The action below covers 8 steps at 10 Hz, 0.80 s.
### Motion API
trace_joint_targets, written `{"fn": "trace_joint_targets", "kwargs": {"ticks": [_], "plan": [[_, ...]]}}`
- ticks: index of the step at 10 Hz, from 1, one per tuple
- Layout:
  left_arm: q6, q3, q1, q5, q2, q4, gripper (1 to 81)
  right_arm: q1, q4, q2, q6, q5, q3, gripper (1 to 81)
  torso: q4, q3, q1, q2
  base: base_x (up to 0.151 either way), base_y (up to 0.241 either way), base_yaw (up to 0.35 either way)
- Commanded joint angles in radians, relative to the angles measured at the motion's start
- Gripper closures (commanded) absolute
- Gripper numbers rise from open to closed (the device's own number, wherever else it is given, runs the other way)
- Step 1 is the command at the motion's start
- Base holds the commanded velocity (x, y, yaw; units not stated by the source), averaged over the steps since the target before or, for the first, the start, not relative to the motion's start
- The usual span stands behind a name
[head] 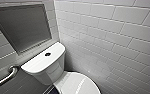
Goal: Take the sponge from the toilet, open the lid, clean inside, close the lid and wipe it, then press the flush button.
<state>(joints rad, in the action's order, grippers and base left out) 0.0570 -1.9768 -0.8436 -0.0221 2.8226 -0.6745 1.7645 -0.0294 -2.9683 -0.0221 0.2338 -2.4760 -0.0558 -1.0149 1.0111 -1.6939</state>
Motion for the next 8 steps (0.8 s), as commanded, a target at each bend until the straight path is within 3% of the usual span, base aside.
{"fn": "trace_joint_targets", "kwargs": {"ticks": [1,5,8], "plan": [[-0.019,0.115,0.179,0.070,-0.021,0.012,1.0,0.030,-0.009,0.013,-0.001,-0.085,0.040,81.1,0.000,0.000,0.000,0.000,0.000,0.000,0.000],[-0.019,0.185,0.179,0.082,-0.055,0.018,1.0,0.024,-0.011,0.058,0.005,-0.085,0.112,81.1,0.000,0.000,0.000,0.000,0.000,0.000,0.000],[-0.019,0.312,0.180,0.136,-0.118,0.032,1.0,0.024,-0.009,0.065,0.004,-0.085,0.123,81.1,0.000,0.000,0.000,0.000,0.000,0.000,0.000]]}}
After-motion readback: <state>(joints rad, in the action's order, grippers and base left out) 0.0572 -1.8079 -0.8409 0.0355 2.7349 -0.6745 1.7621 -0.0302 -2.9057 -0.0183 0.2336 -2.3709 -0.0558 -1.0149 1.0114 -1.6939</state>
